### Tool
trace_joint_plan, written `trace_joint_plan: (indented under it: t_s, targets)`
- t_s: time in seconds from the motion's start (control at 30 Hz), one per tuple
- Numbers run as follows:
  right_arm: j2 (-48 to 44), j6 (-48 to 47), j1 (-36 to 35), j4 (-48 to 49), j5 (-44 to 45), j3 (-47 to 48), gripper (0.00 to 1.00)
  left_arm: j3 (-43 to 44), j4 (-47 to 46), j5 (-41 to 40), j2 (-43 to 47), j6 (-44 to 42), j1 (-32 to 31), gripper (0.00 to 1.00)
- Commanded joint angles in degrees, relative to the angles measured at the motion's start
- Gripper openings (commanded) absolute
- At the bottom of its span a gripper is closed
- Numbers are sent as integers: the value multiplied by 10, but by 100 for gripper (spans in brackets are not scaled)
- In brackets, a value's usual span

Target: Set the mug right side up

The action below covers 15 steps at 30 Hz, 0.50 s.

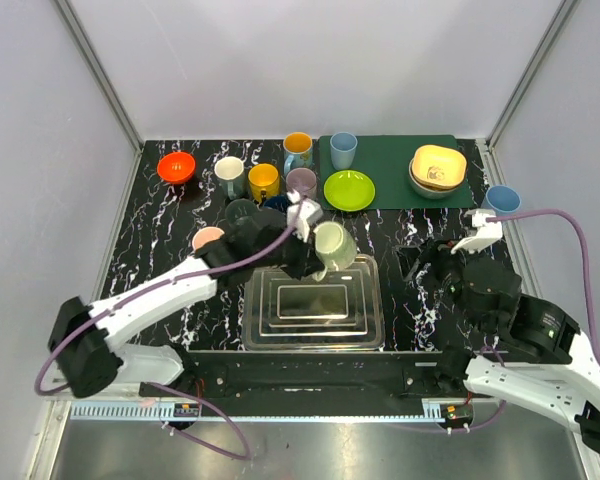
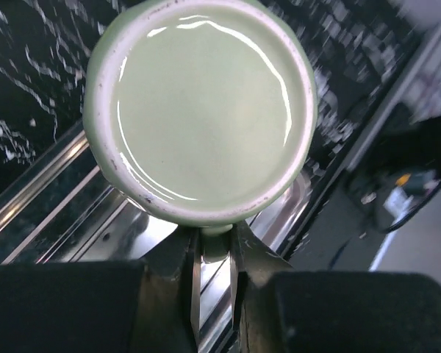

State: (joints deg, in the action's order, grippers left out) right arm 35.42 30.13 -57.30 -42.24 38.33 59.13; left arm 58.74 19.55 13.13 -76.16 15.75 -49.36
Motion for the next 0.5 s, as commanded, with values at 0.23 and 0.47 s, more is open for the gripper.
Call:
trace_joint_plan:
  t_s: [0.23,0.47]
  targets:
    - [-10,77,3,302,-370,-130,75,-144,-493,68,226,327,48,0]
    - [13,76,3,417,-460,-152,77,-194,-638,77,245,447,48,0]
